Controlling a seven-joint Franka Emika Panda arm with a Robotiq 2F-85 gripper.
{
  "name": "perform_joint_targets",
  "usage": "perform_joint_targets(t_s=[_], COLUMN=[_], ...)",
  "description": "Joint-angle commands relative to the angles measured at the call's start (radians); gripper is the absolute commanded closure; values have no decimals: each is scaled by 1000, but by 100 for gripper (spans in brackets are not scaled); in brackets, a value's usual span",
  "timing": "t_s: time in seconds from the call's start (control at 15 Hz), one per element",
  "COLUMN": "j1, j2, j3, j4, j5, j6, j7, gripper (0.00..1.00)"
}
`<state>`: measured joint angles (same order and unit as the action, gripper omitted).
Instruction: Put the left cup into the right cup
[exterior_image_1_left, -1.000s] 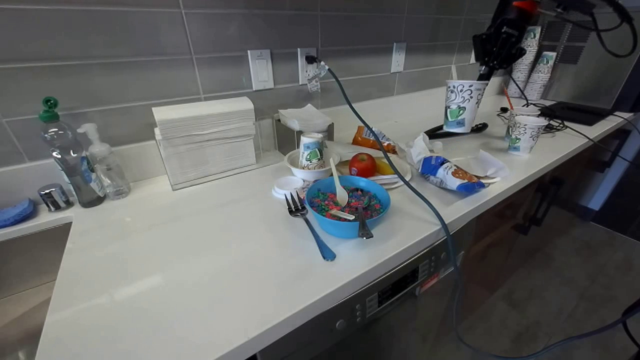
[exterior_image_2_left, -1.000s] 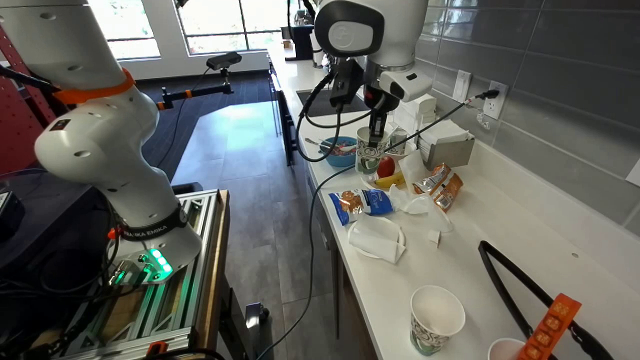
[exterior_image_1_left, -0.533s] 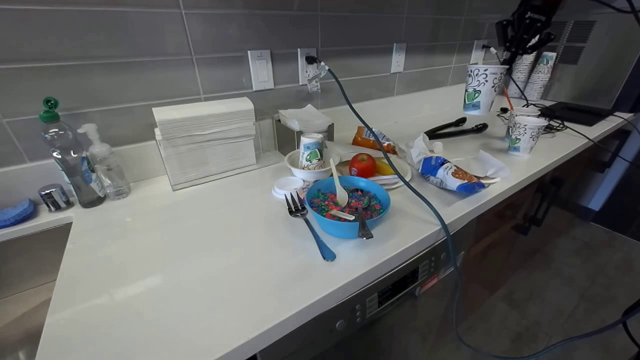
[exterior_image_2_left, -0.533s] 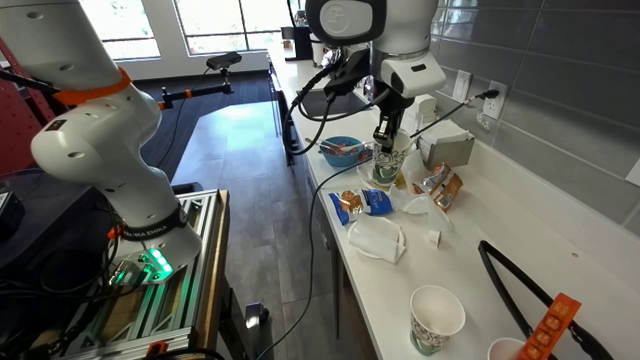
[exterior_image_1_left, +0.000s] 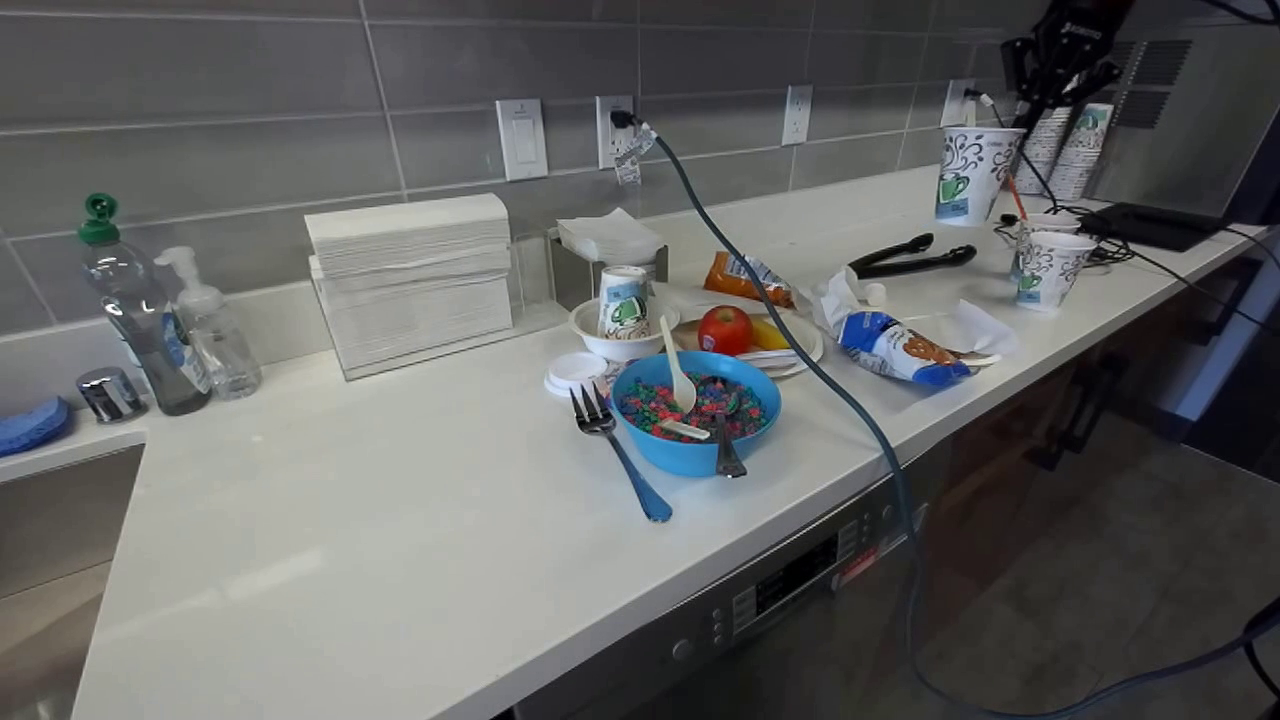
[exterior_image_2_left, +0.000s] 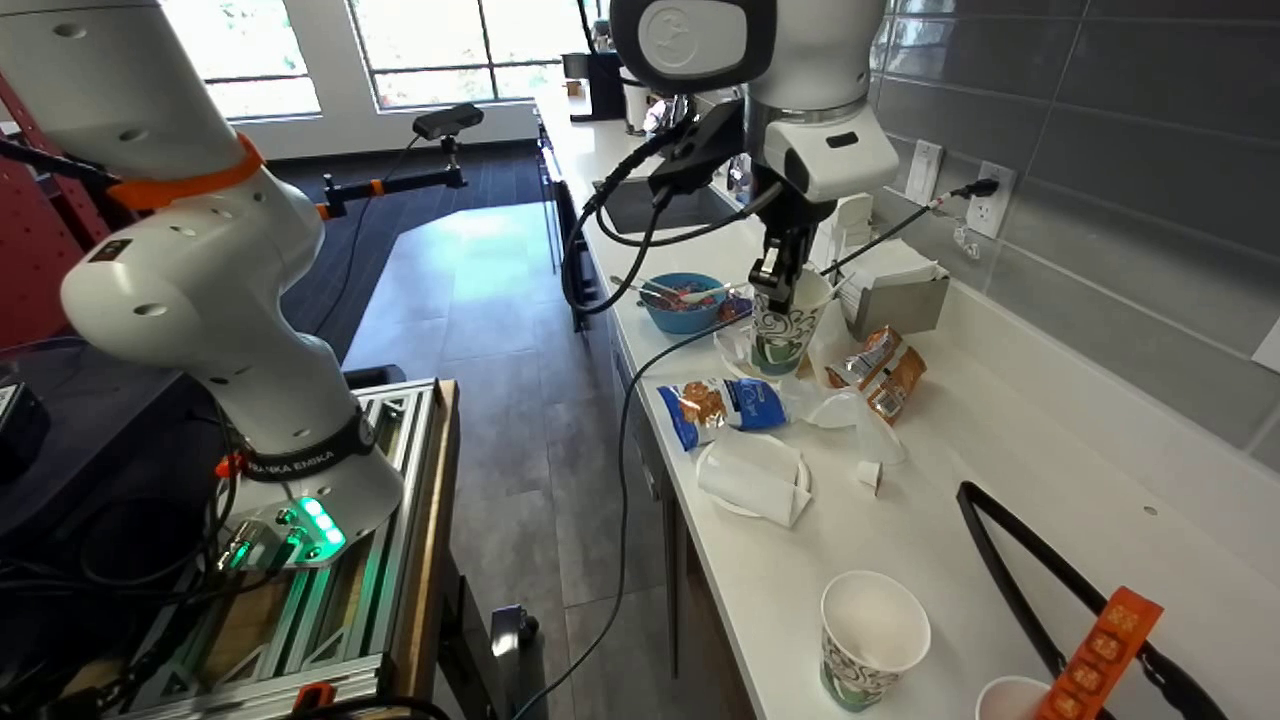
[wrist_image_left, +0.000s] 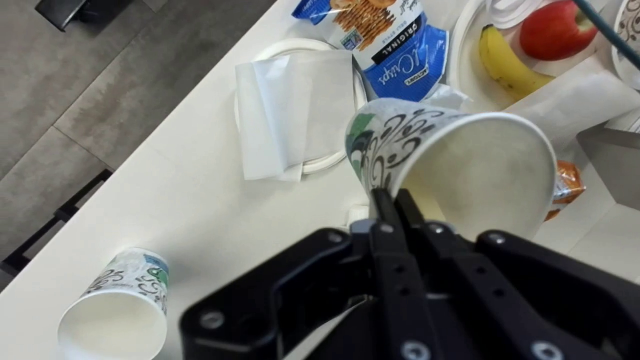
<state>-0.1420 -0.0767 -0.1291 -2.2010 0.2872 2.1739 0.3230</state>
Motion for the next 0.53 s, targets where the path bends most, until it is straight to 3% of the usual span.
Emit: perform_joint_targets(t_s=[0.0,0.47], j1=[-46,-131], j2=[11,21], j3=[-53,-148], j4=[13,1], j5=[12,50], j6=[7,82], j7=[-8,15], gripper=[99,99])
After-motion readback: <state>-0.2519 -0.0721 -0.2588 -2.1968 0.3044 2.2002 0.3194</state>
